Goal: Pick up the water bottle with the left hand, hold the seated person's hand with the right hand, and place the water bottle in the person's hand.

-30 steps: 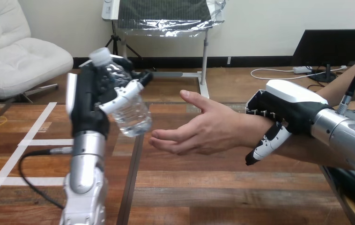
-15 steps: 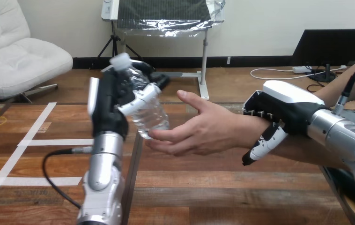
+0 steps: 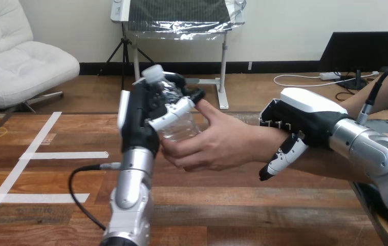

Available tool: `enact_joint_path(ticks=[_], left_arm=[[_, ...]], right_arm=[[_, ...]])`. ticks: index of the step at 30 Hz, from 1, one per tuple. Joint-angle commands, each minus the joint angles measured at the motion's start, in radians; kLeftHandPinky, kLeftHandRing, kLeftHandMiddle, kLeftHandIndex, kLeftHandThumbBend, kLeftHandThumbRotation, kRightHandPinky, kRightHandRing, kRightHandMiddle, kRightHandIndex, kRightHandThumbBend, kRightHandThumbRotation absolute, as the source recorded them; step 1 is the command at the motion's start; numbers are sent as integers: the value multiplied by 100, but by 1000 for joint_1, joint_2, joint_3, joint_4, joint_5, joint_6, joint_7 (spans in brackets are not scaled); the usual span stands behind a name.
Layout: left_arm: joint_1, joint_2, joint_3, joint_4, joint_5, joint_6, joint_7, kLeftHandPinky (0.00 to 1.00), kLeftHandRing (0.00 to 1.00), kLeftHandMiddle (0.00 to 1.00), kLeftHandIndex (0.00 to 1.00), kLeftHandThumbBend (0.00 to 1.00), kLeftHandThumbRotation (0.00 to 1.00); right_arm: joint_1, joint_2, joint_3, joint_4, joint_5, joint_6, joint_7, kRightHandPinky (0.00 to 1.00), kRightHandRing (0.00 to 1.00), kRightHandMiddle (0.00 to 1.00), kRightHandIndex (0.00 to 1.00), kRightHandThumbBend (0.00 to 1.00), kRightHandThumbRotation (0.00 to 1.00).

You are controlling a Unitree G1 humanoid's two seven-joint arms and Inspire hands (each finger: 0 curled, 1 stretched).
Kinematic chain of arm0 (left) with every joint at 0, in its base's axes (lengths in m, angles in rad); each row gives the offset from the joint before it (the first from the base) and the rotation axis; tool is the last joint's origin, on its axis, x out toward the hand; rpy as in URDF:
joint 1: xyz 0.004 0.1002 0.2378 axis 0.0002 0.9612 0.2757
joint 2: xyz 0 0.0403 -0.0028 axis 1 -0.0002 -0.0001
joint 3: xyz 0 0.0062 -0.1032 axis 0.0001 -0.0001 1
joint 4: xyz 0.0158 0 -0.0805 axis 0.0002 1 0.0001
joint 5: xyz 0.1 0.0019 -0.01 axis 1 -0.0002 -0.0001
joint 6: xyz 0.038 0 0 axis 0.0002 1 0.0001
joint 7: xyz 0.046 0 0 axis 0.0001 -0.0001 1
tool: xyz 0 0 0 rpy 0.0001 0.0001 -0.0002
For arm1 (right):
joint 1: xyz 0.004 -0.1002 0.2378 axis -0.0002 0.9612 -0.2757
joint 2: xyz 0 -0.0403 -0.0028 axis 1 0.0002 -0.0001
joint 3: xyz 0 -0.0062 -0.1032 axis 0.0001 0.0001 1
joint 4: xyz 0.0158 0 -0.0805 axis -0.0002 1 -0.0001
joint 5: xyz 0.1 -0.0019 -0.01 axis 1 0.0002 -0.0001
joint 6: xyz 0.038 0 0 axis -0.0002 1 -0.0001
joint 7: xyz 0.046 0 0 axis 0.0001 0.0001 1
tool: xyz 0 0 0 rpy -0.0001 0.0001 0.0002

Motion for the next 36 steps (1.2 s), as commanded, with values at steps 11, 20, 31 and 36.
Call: enact_joint_path(ticks=[11,20,31,36], left_arm=[[-144,-68,-25,48,-4,-70,-26,31,35,40,42,75,0],[-151,-88,-34,67,2,-88,-30,31,35,40,42,74,0],[-154,-102,-42,65,5,-86,-30,31,35,40,42,75,0],[-154,-105,-41,63,-1,-84,-37,31,35,40,42,76,0]], right_arm=[[-68,20,0,-7,-12,55,4,24,30,36,34,92,0],[-82,30,5,-25,-11,88,19,25,31,38,35,91,0],[-90,38,4,-39,-3,97,24,24,31,38,36,91,0],[-91,37,4,-39,-3,94,23,24,30,37,36,91,0]])
